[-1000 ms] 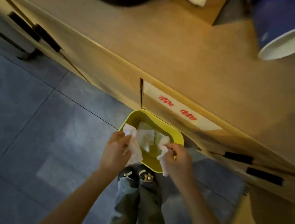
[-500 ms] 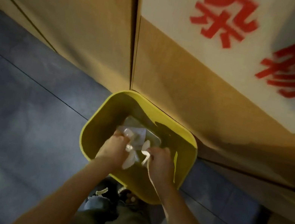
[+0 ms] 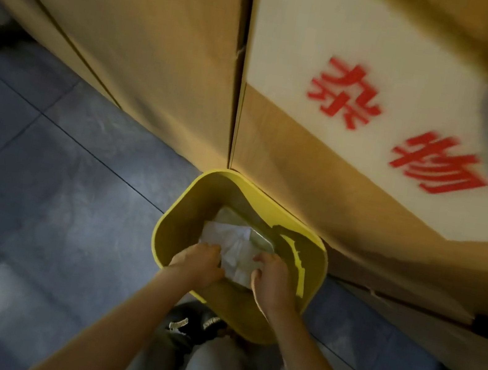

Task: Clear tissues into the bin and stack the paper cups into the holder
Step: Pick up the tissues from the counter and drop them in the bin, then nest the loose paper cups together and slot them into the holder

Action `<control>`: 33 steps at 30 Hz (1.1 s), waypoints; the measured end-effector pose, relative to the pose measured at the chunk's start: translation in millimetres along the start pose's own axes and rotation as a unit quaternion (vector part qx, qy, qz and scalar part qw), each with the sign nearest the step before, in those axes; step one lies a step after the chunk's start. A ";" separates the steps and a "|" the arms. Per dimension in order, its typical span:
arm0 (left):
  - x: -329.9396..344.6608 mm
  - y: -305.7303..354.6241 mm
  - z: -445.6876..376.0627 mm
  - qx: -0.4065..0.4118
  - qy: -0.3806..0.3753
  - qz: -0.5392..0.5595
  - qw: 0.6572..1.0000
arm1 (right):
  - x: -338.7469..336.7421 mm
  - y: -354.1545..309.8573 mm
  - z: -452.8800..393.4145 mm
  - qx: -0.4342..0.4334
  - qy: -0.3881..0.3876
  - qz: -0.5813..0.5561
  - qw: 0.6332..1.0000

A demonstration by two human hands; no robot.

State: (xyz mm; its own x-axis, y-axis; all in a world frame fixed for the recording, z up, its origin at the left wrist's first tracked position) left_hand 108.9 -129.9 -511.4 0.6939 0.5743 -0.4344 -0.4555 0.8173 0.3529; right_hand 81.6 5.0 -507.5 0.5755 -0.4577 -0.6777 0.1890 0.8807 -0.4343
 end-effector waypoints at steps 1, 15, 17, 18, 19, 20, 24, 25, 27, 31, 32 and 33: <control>-9.3 6.1 12.0 0.002 0.005 0.001 1.000 | -12.6 -7.8 8.5 0.001 0.003 -0.007 1.000; -187.4 166.4 243.8 0.099 0.033 -0.040 0.994 | -259.9 -163.2 176.7 -0.058 0.089 -0.052 0.993; -219.0 201.5 277.6 0.129 0.059 -0.035 0.989 | -300.1 -179.1 201.5 -0.060 0.112 -0.063 0.990; -234.5 220.8 294.1 0.149 0.071 -0.030 0.986 | -321.2 -185.1 213.5 -0.060 0.128 -0.076 0.987; -249.8 241.4 310.7 0.171 0.083 -0.027 0.981 | -343.2 -190.6 224.5 -0.062 0.148 -0.091 0.983; -264.8 262.9 326.8 0.195 0.097 -0.026 0.976 | -365.8 -195.5 235.0 -0.067 0.170 -0.103 0.978; -313.3 346.9 385.7 0.297 0.160 -0.004 0.941 | -458.3 -202.8 275.1 -0.077 0.290 -0.144 0.943; -322.5 367.0 397.3 0.321 0.181 -0.002 0.930 | -480.2 -202.1 284.4 -0.076 0.320 -0.150 0.932; -334.6 405.1 417.9 0.364 0.214 0.004 0.906 | -519.1 -196.6 299.8 -0.070 0.367 -0.157 0.914; -337.5 473.5 439.6 0.431 0.233 0.016 0.871 | -581.7 -171.8 317.8 -0.058 0.437 -0.165 0.882; -336.5 488.2 441.0 0.441 0.237 0.018 0.866 | -595.4 -163.0 320.0 -0.054 0.451 -0.171 0.875; -335.2 501.4 439.9 0.446 0.241 0.024 0.862 | -607.7 -153.6 320.4 -0.051 0.462 -0.175 0.868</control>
State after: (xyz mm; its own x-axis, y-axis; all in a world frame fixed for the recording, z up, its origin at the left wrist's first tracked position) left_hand -106.7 66.7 175.7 0.2766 0.7346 -0.6196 0.2813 0.5546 0.7831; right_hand -42.2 186.9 161.1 -0.3954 -0.6396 -0.6592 0.1242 0.6739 -0.7283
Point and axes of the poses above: each hand's wrist, its own z-axis away from the middle knuckle, its own x-axis out of the palm, y = z × x, the point moved 9 cm from there along -z, towards the middle knuckle, and after that the axes turned 1 degree about z, right-handed, at the moved point
